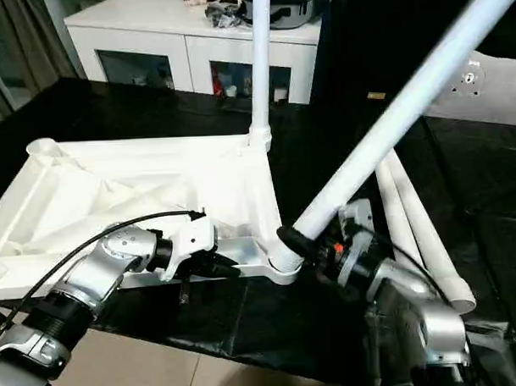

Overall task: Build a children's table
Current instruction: Insert table leg to table base

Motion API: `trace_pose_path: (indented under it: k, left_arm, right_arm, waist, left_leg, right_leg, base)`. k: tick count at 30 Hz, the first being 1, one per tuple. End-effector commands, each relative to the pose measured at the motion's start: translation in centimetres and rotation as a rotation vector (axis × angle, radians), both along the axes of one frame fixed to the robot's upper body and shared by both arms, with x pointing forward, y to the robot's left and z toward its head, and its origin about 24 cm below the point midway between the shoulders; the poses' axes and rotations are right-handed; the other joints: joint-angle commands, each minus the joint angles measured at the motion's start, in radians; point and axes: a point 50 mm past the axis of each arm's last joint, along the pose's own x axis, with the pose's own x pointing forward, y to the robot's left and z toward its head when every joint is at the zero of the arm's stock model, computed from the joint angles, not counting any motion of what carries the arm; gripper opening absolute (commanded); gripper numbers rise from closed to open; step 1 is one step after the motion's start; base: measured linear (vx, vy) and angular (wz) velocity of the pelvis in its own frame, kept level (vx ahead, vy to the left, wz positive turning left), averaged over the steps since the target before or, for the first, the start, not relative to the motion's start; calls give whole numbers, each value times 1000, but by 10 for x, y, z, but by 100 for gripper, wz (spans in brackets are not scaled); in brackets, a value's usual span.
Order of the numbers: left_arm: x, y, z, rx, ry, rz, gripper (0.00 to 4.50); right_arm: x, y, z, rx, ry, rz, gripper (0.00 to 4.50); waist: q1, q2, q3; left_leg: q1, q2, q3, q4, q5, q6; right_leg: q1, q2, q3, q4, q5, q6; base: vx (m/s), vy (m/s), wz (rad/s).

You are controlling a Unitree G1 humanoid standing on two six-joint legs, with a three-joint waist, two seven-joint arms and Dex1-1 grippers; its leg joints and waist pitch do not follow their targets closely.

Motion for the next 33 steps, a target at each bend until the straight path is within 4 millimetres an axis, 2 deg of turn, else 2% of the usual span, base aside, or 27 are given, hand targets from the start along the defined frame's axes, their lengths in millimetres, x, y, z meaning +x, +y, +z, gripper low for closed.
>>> trace_pose_path:
  k: [1,2,4,6,7,9,10,11,12,13,14,16,18,21,30,31,33]
  left_arm:
    - [-1,6,-7,32,14,30,0]
    - [-1,5,-7,35,13,29,0]
    - [-1,5,-8,40,14,27,0]
    - [-1,6,-8,49,13,21,0]
    - [-2,7,-8,60,13,13,0]
    - [-2,7,-8,67,13,8,0]
    - [-2,9,-8,78,11,-4,0]
    - [-2,9,-7,83,10,-8,0]
    - [-2,11,-7,95,9,-22,0]
    - [-2,12,-7,103,9,-30,0]
    - [-1,14,-6,119,7,-46,0]
    - [2,17,-4,149,0,-67,0]
    - [7,19,-1,171,-5,-73,0]
    - [11,21,1,180,-8,-64,0]
    - [17,25,3,187,1,-41,0]
    - [16,26,3,186,3,-39,0]
    - [14,25,0,166,23,-16,0]
  right_arm:
    - [-11,-9,-31,-181,116,-33,188]
    - [-10,-9,-36,-289,82,-23,188]
    - [-6,-8,-34,-301,62,-33,188]
    - [-2,-5,-30,-303,48,-15,188]
    - [-1,-2,-27,-323,43,23,188]
    - [-1,-1,-27,-336,43,46,188]
    - [-1,1,-28,-376,57,100,188]
    - [-2,2,-29,-393,61,120,188]
    - [-2,4,-30,-412,75,166,188]
    - [-3,5,-31,-424,80,194,188]
    - [-2,7,-33,-428,98,227,188]
    - [-2,9,-35,-456,122,283,188]
    - [-1,11,-38,-475,145,319,188]
    - [0,13,-37,-461,149,329,188]
    - [-1,19,-34,-411,145,332,188]
    - [-1,19,-34,-409,144,328,188]
    - [1,21,-35,-414,134,262,188]
  waist:
    - [-2,2,-39]
    - [-2,8,-36]
    - [-15,3,-22]
    - [-27,1,-21]
    - [-29,2,-21]
    - [-37,5,-23]
    - [-40,4,-23]
    - [-45,7,-24]
    - [-51,4,-24]
    - [-52,5,-24]
    - [-55,-1,-26]
    - [-53,0,-26]
    - [-51,-10,-28]
    - [-47,-13,-28]
    - [-47,-11,-26]
    - [-47,-7,-26]
    - [-49,-10,-23]
  left_leg:
    - [0,35,-8,-73,-290,16]
    - [3,34,-10,-75,-310,12]
    - [15,28,-12,-76,-402,8]
    - [26,22,-18,-70,-454,3]
    - [27,23,-20,-70,-460,3]
    - [20,30,-28,-81,-475,5]
    - [20,32,-28,-82,-483,6]
    - [24,33,-30,-82,-502,5]
    - [23,34,-30,-84,-504,6]
    - [23,35,-31,-85,-506,7]
    - [19,36,-30,-86,-499,10]
    - [17,36,-29,-87,-484,16]
    - [17,37,-25,-85,-457,16]
    - [14,38,-24,-86,-433,19]
    - [16,41,-26,-89,-452,8]
    - [17,41,-27,-89,-454,7]
    - [18,39,-27,-90,-469,3]
  right_leg:
    - [46,-66,45,-88,-422,-109]
    - [45,-67,44,-91,-460,-97]
    - [35,-64,34,-114,-608,-55]
    - [33,-66,23,-129,-697,-20]
    - [31,-66,21,-131,-704,-15]
    - [39,-64,18,-125,-664,-14]
    - [39,-65,18,-127,-657,-16]
    - [40,-65,15,-126,-635,-27]
    - [40,-67,18,-124,-611,-40]
    - [40,-68,18,-123,-601,-47]
    - [42,-68,22,-118,-579,-57]
    - [42,-71,26,-115,-566,-71]
    - [43,-75,31,-114,-553,-79]
    - [45,-76,33,-111,-551,-85]
    - [43,-77,33,-112,-574,-84]
    - [43,-77,33,-112,-576,-83]
    - [40,-77,31,-117,-611,-70]
  base:
    - [0,0,0]
    - [0,0,0]
    - [0,0,0]
    - [0,0,0]
    - [0,0,0]
    - [0,0,0]
    - [0,0,0]
    - [0,0,0]
    - [0,0,0]
    - [0,0,0]
    - [0,0,0]
    - [0,0,0]
    - [0,0,0]
    - [0,0,0]
    - [0,0,0]
    - [0,0,0]
    - [0,0,0]
